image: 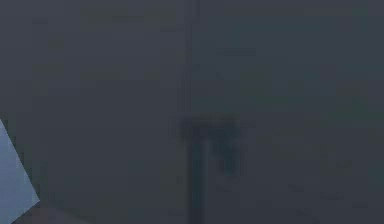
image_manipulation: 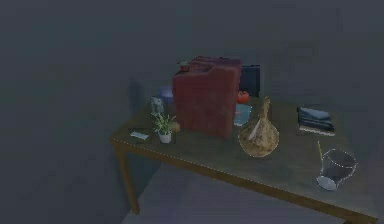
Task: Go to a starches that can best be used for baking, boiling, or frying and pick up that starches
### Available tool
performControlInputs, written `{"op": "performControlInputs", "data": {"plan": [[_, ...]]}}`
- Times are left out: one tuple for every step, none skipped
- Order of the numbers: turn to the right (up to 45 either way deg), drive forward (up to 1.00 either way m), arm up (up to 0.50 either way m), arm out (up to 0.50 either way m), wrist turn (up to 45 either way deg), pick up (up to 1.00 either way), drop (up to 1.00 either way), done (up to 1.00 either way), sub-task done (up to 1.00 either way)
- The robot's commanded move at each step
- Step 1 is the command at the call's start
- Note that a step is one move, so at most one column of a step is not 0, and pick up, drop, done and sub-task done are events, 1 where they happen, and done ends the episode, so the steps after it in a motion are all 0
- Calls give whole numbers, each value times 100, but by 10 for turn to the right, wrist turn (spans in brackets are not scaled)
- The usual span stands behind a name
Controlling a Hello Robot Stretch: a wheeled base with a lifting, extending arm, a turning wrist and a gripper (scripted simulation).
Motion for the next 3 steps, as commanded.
{"op": "performControlInputs", "data": {"plan": [[-30, 0, 0, 0, 0, 0, 0, 0, 0], [450, 0, 0, 0, 0, 0, 0, 0, 0], [450, 0, 0, 0, 0, 0, 0, 0, 0]]}}
